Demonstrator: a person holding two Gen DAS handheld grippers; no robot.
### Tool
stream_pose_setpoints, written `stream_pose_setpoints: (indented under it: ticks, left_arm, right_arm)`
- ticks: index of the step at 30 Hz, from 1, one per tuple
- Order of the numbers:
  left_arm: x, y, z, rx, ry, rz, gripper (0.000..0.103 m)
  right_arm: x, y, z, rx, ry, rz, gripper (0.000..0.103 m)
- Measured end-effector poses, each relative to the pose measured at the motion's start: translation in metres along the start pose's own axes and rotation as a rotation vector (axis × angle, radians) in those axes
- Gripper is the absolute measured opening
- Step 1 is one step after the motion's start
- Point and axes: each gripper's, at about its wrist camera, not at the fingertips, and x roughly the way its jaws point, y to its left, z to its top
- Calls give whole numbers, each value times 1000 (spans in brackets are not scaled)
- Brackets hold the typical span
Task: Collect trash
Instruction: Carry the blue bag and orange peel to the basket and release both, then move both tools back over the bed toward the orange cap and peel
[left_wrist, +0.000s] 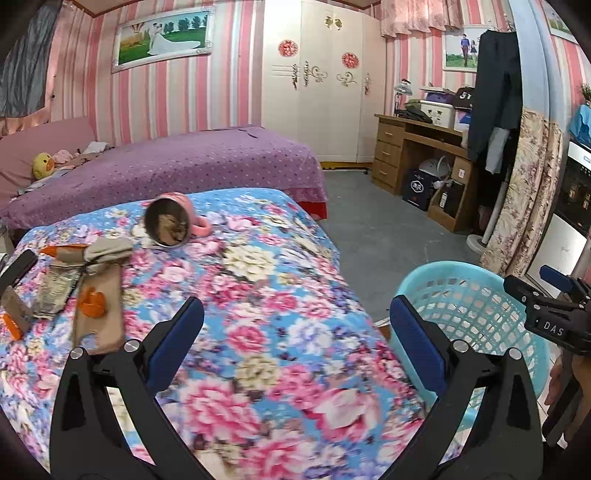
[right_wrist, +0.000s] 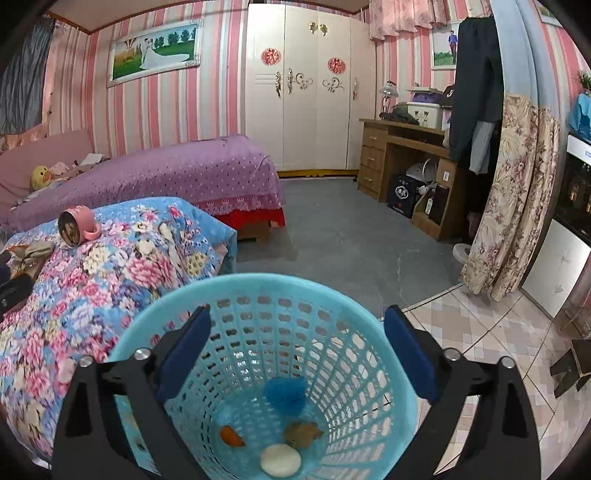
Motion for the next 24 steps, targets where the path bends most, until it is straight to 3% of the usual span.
stream_pose_setpoints:
  ticks: [12, 24]
  left_arm:
    - [-29, 86, 7, -44, -15, 92, 97]
    - [-51, 191, -9, -121, -21, 210, 97]
  right_arm:
    - [0, 90, 20, -60, -31, 80, 97]
    - [8, 191, 20, -153, -9, 192, 97]
